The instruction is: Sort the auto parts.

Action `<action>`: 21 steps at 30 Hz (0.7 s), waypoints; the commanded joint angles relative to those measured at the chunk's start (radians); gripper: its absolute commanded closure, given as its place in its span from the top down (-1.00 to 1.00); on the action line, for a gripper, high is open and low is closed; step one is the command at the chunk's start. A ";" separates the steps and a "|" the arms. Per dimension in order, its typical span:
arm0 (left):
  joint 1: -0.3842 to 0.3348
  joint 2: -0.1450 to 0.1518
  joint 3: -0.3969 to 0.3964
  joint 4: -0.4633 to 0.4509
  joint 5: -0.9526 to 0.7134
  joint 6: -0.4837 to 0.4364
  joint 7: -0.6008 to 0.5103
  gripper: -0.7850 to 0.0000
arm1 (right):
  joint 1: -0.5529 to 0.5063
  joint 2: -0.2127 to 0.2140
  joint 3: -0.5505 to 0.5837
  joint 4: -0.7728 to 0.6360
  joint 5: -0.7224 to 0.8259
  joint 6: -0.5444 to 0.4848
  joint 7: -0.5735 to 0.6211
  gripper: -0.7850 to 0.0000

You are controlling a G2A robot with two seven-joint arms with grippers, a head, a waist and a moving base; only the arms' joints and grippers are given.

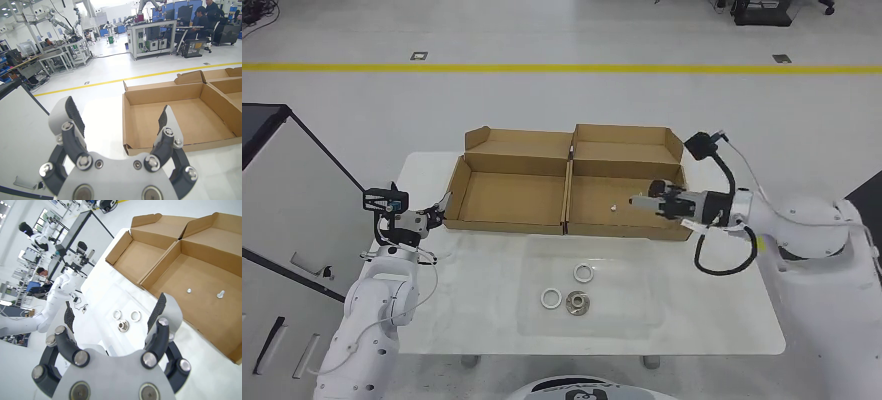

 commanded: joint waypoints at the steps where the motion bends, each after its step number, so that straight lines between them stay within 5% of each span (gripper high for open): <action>1: 0.000 0.000 0.000 0.000 0.000 0.000 0.000 1.00 | -0.030 0.002 0.043 0.001 0.084 -0.013 0.004 1.00; 14: 0.000 0.000 0.000 0.000 0.000 0.000 0.000 1.00 | -0.185 0.013 0.248 0.042 0.362 -0.093 0.021 1.00; 21: 0.000 0.000 0.000 0.000 0.000 0.000 0.000 1.00 | -0.195 0.013 0.262 0.055 0.386 -0.100 0.027 1.00</action>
